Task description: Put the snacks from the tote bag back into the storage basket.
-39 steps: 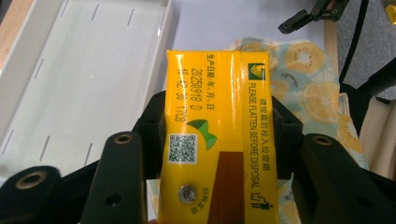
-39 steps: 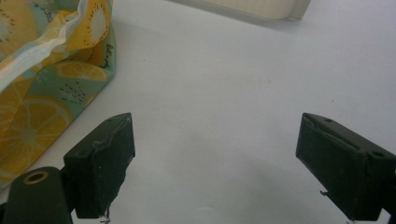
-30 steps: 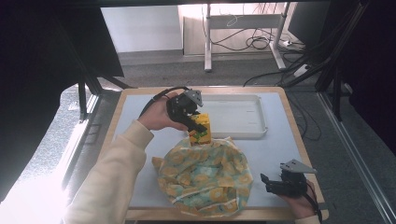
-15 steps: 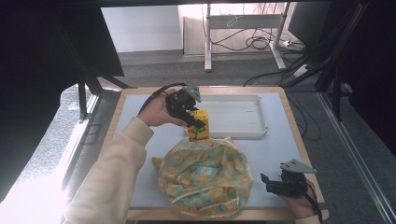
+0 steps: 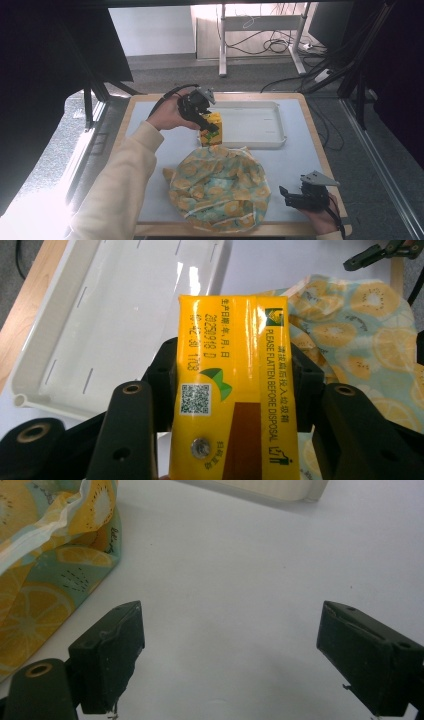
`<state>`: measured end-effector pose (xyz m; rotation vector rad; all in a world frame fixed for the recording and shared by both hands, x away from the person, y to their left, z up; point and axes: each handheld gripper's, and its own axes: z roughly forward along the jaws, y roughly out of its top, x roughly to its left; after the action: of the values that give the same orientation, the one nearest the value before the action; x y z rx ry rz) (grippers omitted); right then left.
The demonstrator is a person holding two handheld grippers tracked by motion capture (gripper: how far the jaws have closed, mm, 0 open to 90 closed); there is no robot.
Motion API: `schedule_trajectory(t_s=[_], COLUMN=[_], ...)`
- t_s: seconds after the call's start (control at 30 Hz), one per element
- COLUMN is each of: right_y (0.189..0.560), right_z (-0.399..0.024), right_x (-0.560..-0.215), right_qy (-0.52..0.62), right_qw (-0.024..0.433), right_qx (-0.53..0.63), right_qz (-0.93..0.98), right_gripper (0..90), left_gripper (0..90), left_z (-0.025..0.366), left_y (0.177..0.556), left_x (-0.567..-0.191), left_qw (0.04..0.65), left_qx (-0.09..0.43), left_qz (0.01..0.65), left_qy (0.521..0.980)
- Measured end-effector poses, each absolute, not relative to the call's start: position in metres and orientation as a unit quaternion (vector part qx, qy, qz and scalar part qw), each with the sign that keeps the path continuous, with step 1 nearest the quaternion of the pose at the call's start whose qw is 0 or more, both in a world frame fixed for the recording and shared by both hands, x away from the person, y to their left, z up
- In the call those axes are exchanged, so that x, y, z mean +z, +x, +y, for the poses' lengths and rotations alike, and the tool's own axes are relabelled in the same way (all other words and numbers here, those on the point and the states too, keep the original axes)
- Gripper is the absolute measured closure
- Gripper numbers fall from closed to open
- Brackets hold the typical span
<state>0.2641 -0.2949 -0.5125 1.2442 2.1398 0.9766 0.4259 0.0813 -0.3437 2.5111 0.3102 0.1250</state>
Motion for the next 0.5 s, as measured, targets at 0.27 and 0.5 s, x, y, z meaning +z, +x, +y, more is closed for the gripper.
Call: schedule_trajectory(t_s=[0.27,0.5], right_y=[0.264,0.263], right_z=[-0.296,-0.297], right_x=[-0.513,-0.513], right_qy=[0.456,0.455], right_qw=[0.236,0.236], right_qx=[0.356,0.356], right_qz=[0.78,0.781], right_gripper=[11.9,11.8], left_gripper=[52.4,52.4], left_z=[0.078,0.077], left_y=[0.439,0.449], left_x=[-0.346,-0.354], left_qw=[0.304,0.302], left_qx=[0.048,0.043], left_qz=[0.118,0.119], left_qy=[0.944,0.945])
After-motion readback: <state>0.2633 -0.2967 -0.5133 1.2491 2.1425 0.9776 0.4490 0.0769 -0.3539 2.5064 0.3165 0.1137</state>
